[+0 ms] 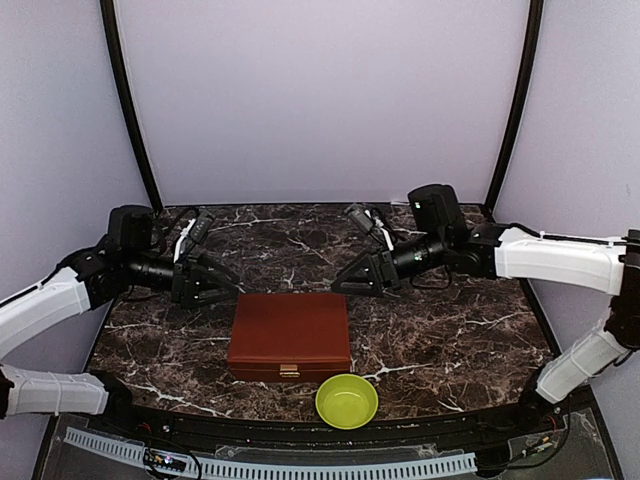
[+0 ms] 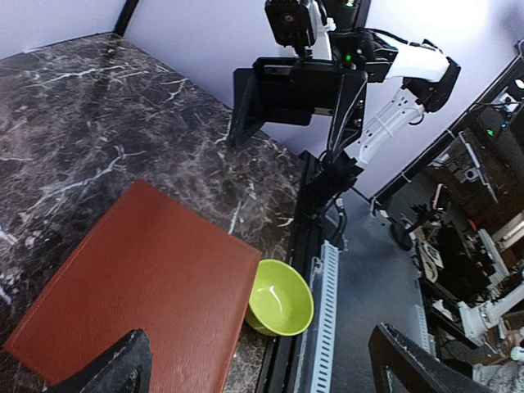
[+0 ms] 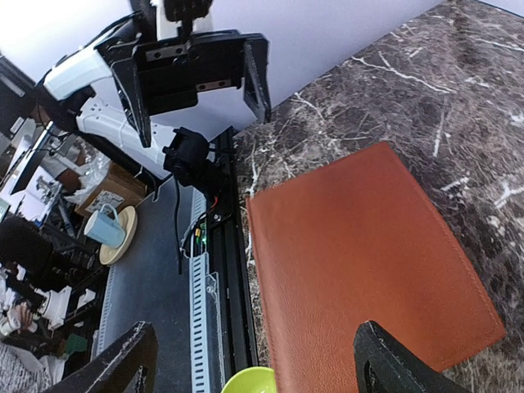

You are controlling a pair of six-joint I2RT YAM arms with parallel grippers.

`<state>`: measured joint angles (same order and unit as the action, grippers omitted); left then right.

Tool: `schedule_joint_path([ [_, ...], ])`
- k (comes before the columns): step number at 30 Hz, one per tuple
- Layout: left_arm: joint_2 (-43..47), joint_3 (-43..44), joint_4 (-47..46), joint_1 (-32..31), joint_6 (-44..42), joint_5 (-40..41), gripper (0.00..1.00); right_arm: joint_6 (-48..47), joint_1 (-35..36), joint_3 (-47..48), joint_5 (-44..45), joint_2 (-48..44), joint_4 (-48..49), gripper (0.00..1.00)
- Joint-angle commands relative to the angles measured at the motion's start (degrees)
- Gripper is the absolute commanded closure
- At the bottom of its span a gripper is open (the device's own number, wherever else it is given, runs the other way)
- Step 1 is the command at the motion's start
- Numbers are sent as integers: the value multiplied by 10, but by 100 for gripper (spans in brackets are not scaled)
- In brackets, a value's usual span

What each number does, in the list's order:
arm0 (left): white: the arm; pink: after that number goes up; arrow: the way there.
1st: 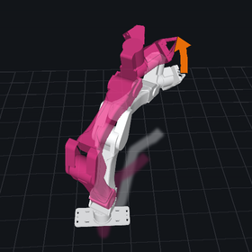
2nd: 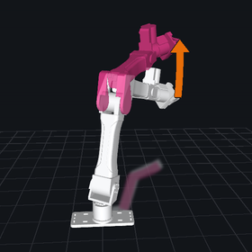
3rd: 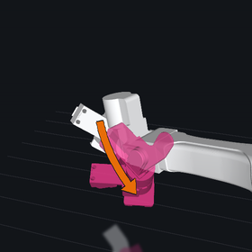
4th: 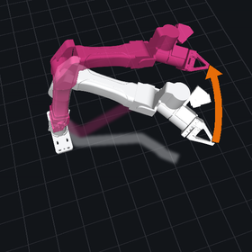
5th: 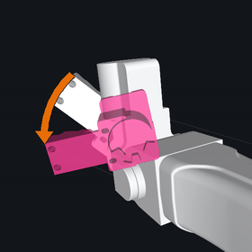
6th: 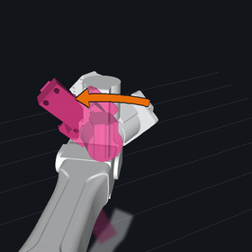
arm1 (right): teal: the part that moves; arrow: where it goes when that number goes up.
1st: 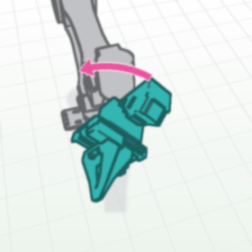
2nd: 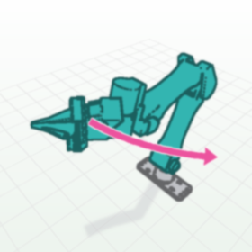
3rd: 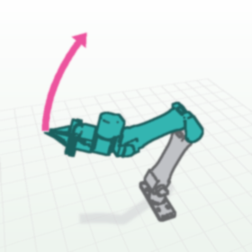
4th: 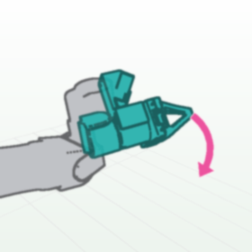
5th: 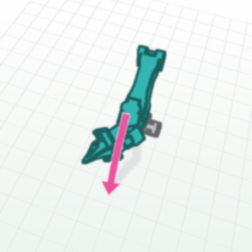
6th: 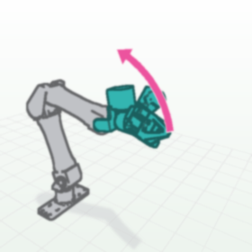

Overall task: Organize the mixed jewelry
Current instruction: Close the lid of the jewelry box, then press the box lid onto the jewelry box.

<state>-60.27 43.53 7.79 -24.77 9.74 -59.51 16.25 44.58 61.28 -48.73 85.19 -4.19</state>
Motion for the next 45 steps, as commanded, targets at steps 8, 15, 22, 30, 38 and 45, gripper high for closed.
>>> schedule_joint_path([
  [8, 160, -86, 51, -113, 116, 375, 24, 156, 99, -82, 335, -86, 30, 27],
  [15, 85, -78, 89, -252, 164, 484, 37, 230, 176, -105, 367, -44, 29, 40],
  [22, 42, -121, 39, -291, 212, 457, 44, 259, 205, -129, 363, -18, 64, 43],
  [30, 12, -154, 10, -296, 233, 457, 45, 291, 210, -165, 356, 28, 100, 45],
  [38, 19, -244, -18, -296, 339, 441, 45, 334, 212, -227, 355, 60, 147, 45],
  [45, 53, -249, -3, -296, 358, 466, 35, 315, 214, -214, 378, 44, 127, 42],
])
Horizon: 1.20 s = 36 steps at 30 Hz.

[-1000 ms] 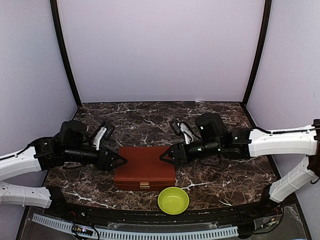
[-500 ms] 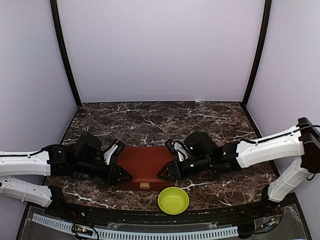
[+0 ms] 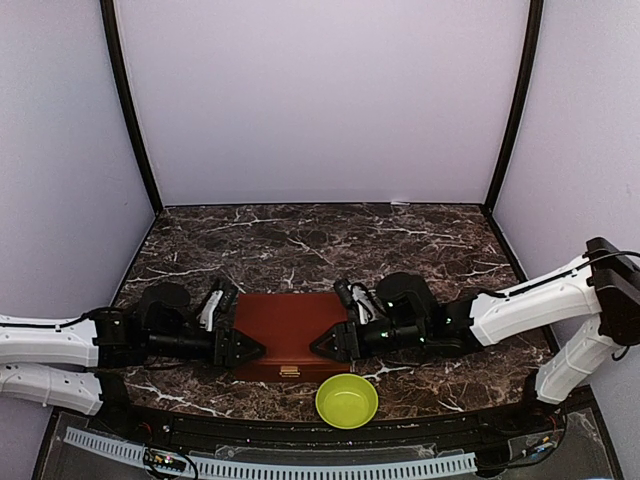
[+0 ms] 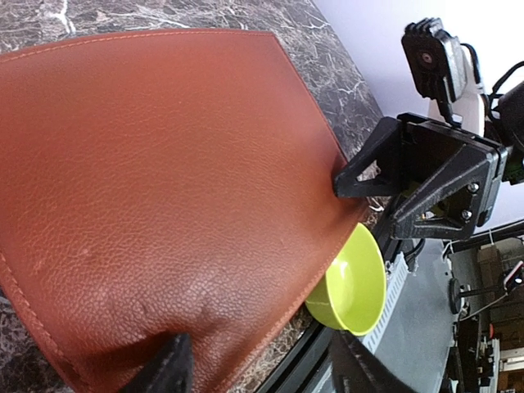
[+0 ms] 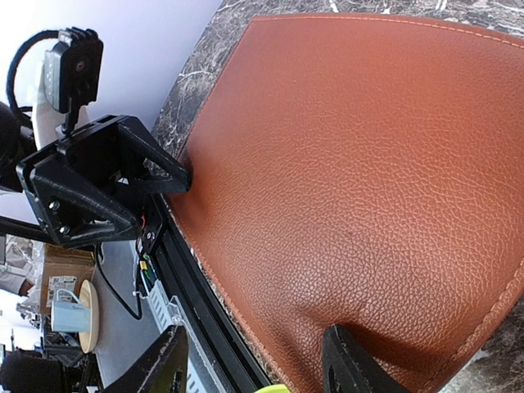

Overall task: Organize the mixed jewelry
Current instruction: Press the box lid onto the jewelry box.

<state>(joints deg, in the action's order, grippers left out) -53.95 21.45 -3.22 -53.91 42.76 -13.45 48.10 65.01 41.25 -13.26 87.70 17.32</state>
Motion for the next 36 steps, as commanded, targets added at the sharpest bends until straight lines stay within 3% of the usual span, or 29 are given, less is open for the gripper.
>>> schedule_joint_path([
  [1, -6, -11, 107, -5, 16, 15, 33, -12, 10, -8, 35, 8, -101, 40],
  [7, -47, 129, 109, 8, -88, 71, 8, -95, -7, 32, 124, -84, -167, 18],
  [12, -140, 211, 36, 90, -160, 0, 5, -157, -102, 28, 147, -122, -154, 9],
  [15, -202, 235, -15, 155, -208, -11, 5, -180, -177, 14, 148, -120, -123, 8],
  [20, -255, 294, -14, 269, -274, 2, 4, -210, -327, -4, 137, -103, -99, 7],
  [26, -222, 250, -55, 425, -295, 2, 4, -257, -489, -41, 109, -119, -74, 7],
  [30, -167, 156, -113, 534, -289, 0, 3, -274, -571, -72, 104, -145, -41, 7],
  [36, -67, 2, -245, 603, -304, 30, 1, -299, -672, -129, 122, -183, 36, 7],
])
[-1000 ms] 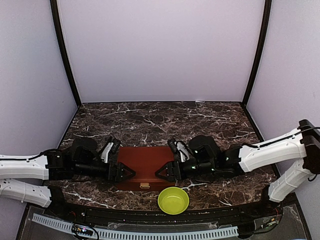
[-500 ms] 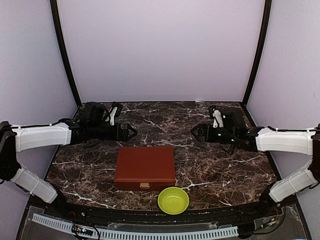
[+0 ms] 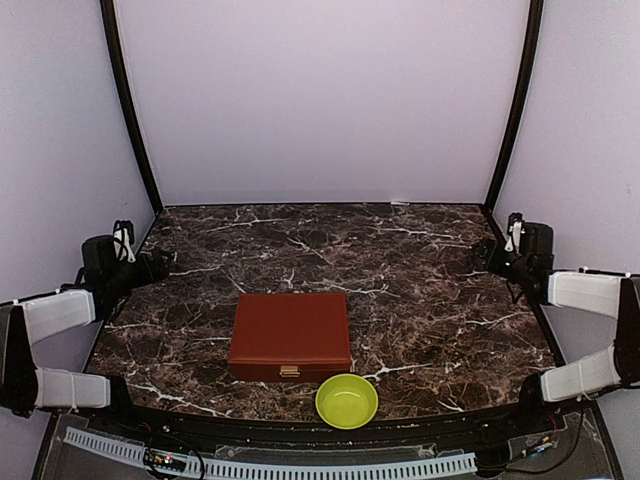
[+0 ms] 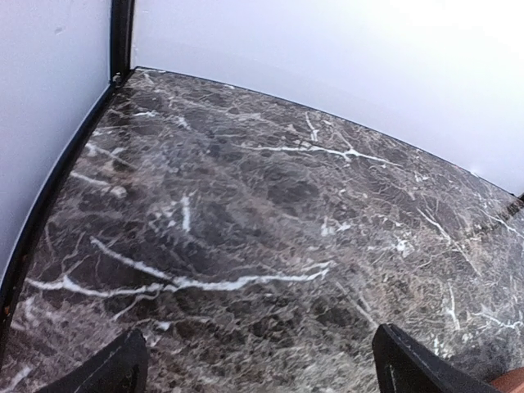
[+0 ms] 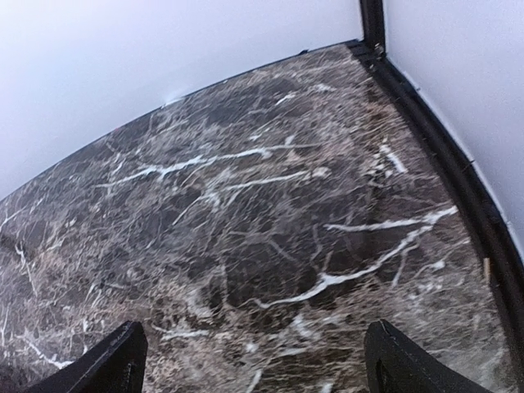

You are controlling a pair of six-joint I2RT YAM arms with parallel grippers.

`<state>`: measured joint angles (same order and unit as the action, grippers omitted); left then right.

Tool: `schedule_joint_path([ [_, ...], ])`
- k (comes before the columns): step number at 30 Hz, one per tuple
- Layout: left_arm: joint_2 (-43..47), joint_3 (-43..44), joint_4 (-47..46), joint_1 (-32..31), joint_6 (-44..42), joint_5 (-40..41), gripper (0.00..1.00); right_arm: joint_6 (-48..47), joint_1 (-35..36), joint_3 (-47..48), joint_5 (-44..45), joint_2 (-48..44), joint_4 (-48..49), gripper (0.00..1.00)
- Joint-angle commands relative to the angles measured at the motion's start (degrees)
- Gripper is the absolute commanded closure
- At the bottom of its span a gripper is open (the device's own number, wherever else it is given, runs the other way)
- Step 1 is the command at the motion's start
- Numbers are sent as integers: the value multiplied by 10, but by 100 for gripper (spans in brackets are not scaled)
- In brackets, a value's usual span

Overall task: Organize the mixed jewelry
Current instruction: Press the box lid onto the jewelry box, then reset both arms

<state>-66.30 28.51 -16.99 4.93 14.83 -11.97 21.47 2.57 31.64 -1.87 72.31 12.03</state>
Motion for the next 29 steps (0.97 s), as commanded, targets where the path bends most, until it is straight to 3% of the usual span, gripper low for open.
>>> schedule_joint_path([
  [1, 64, -99, -123, 15, -28, 23, 1, -43, -57, -41, 16, -34, 105, 7],
  [9, 53, -172, -280, 16, -84, 27, 1, -100, -78, -146, 120, -60, 302, 6],
  [14, 2, -201, -374, 16, -95, 39, 1, -136, -78, -194, 132, -11, 438, 6],
  [17, -13, -191, -367, 16, -90, 49, 1, -141, -78, -199, 143, 14, 473, 5],
  [29, -12, -201, -390, 16, -91, 52, 1, -141, -78, -196, 146, 11, 462, 6],
])
